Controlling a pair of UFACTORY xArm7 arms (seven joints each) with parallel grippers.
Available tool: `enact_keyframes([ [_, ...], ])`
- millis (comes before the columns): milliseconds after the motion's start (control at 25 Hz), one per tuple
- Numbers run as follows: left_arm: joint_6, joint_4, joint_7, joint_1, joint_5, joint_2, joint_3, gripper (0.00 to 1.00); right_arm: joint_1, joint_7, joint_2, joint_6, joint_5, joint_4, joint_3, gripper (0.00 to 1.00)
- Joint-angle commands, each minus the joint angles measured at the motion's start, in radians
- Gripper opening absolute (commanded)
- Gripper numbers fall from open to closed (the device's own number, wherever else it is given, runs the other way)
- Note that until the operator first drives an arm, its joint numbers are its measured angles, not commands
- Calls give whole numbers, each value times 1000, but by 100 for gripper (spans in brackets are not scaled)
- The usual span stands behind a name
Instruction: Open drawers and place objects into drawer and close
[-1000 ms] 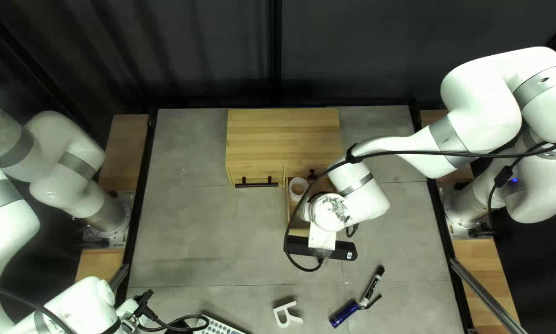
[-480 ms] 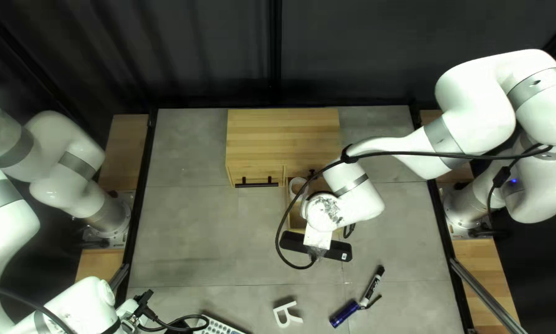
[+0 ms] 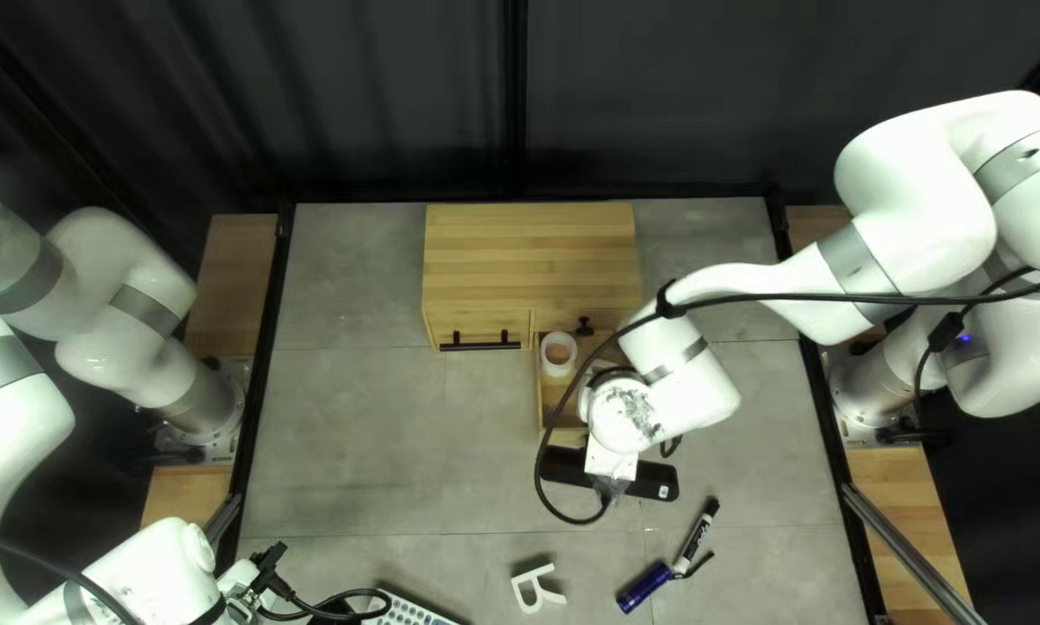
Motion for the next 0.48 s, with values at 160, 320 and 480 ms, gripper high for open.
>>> enact_keyframes([
  [160,0,0,0,0,0,0,0,100,136,207,22,65,27,31,91,100],
  [320,0,0,0,0,0,0,0,100,202,273,22,60,20,14,138,100],
  [480,0,0,0,0,0,0,0,100,233,268,22,41,-1,-5,164,100],
])
